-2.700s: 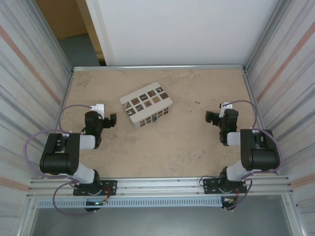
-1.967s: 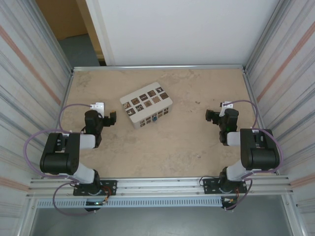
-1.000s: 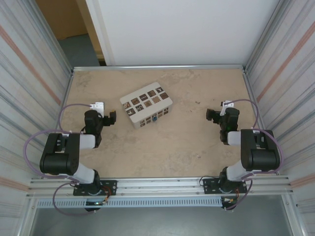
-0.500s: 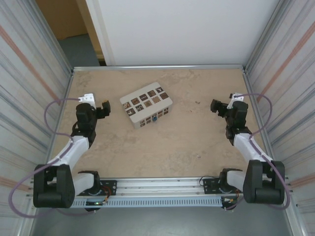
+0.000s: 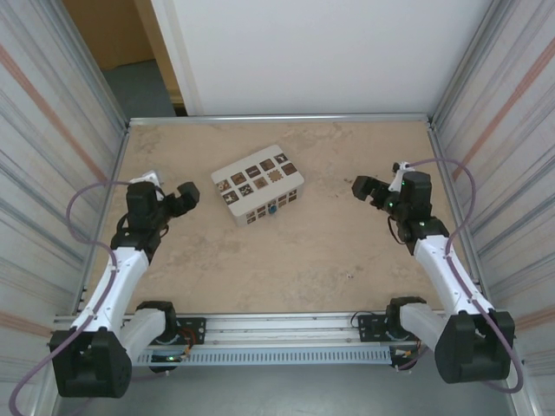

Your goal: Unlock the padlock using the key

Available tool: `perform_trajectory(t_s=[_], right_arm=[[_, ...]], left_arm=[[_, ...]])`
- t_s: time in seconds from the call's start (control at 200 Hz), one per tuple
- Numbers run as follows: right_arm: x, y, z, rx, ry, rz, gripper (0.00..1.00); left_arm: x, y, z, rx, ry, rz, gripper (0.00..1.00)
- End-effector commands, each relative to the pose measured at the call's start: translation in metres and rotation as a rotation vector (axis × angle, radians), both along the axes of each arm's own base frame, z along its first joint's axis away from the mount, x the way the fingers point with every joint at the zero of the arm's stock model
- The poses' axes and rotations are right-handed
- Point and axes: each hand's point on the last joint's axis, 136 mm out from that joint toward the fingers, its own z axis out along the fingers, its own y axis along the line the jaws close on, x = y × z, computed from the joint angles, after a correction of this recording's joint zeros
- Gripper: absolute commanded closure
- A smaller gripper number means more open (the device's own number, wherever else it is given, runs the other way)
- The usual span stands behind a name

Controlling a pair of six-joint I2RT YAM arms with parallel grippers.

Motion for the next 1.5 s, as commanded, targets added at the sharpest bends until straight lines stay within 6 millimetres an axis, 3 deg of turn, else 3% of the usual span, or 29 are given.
perform_trajectory(t_s=[0.0,0.205,0.491,0.872,1.047,1.278,1.493], right_arm=[[-0.007,0.027,-0.008,0.070,0.110,0.060,0.01],[-0.003,0.075,-0.027,0.065,0.214,0.201,0.01],[0.029,0.125,-0.040,0.065,0.266,0.325,0.01],[0.079,0.167,-0.070,0.085,0.342,0.403,0.01],[0.096,0.188,-0.078,0.122,0.348,0.445,0.01],[0.109,0.208,-0.082,0.141,0.353,0.493,0.01],[0.102,0.216,-0.079,0.143,0.360,0.546,0.01]], left_arm=[[-0.017,-0.030,-0.014,-0.201,0.085,-0.071,0.01],[-0.020,-0.060,-0.025,-0.347,0.152,-0.175,0.01],[0.000,-0.099,-0.028,-0.401,0.199,-0.264,0.01],[0.027,-0.116,-0.055,-0.512,0.259,-0.268,0.01],[0.040,-0.121,-0.058,-0.524,0.266,-0.270,0.01],[0.058,-0.129,-0.054,-0.499,0.272,-0.298,0.01],[0.070,-0.141,-0.052,-0.476,0.277,-0.318,0.01]])
